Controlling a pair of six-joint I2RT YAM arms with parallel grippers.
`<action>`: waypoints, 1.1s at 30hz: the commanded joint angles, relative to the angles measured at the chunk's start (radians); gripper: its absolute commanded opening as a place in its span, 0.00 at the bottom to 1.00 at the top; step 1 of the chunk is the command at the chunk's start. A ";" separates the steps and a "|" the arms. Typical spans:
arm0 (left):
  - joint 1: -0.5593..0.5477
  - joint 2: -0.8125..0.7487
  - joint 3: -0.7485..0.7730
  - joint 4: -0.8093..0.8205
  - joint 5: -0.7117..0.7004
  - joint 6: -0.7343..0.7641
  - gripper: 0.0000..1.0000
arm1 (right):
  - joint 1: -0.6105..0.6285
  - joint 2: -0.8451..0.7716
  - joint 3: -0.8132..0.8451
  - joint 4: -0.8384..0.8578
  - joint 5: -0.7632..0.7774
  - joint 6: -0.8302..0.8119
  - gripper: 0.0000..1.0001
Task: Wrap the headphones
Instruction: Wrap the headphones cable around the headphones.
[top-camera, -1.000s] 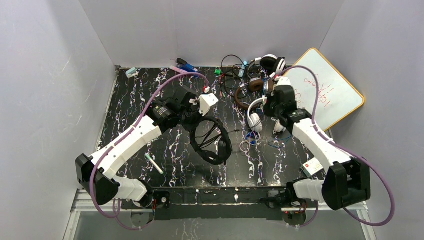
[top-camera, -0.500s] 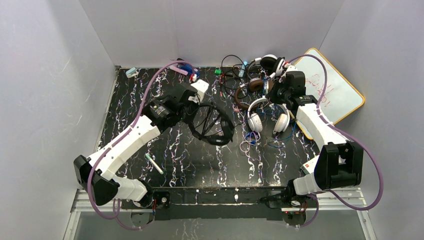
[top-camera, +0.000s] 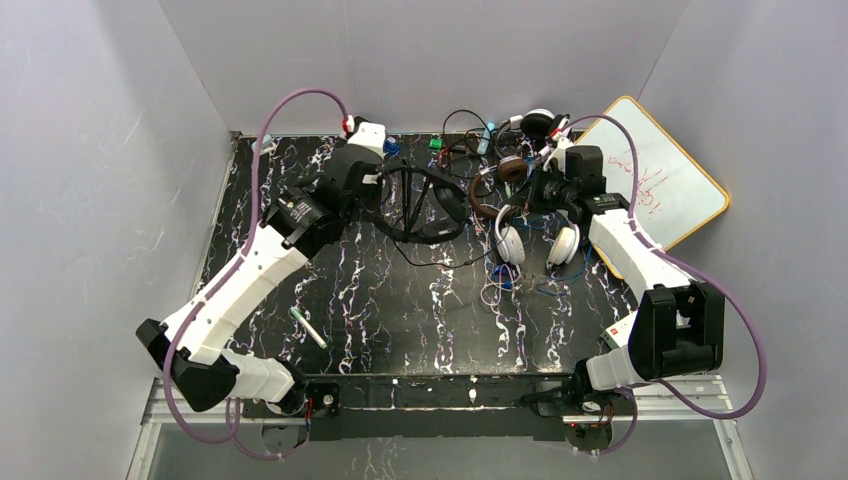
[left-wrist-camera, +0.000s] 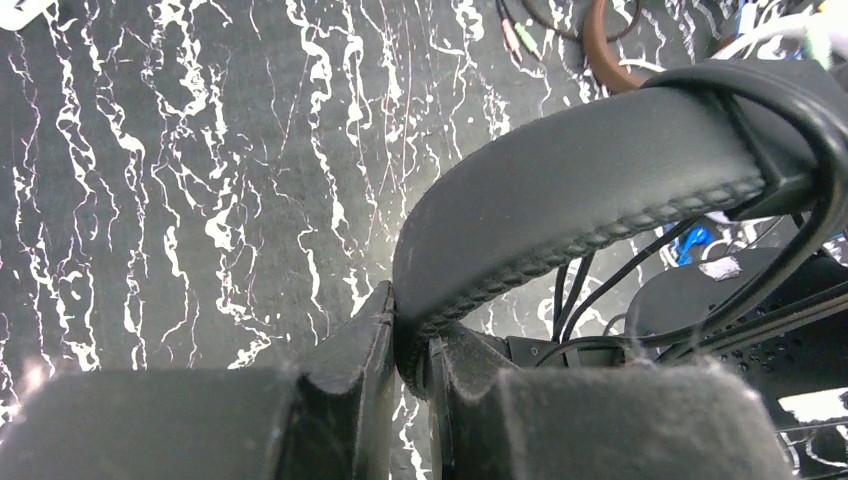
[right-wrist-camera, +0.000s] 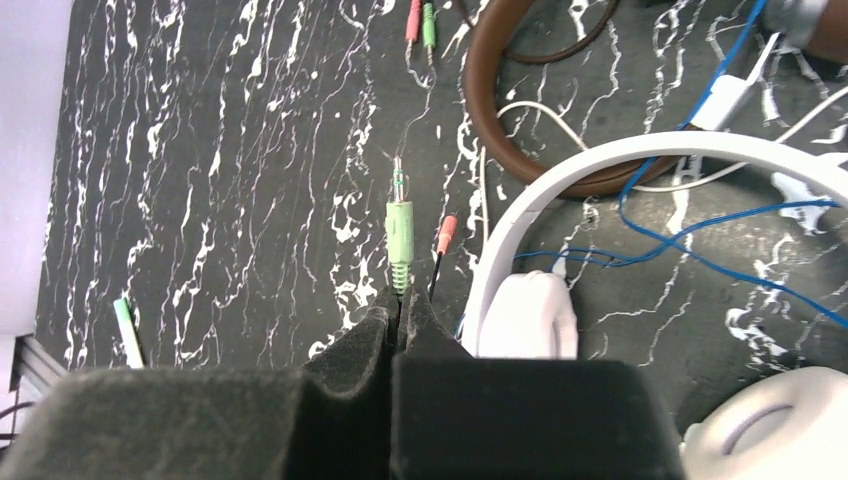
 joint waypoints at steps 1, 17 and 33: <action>0.001 -0.032 0.098 -0.034 -0.038 -0.067 0.00 | 0.011 -0.016 -0.028 0.053 -0.027 0.020 0.01; 0.000 -0.071 -0.007 -0.064 0.485 0.084 0.00 | -0.044 0.233 0.305 -0.011 0.104 0.009 0.01; -0.009 -0.058 -0.197 -0.120 0.358 0.245 0.00 | -0.046 0.320 0.640 -0.093 -0.023 0.028 0.01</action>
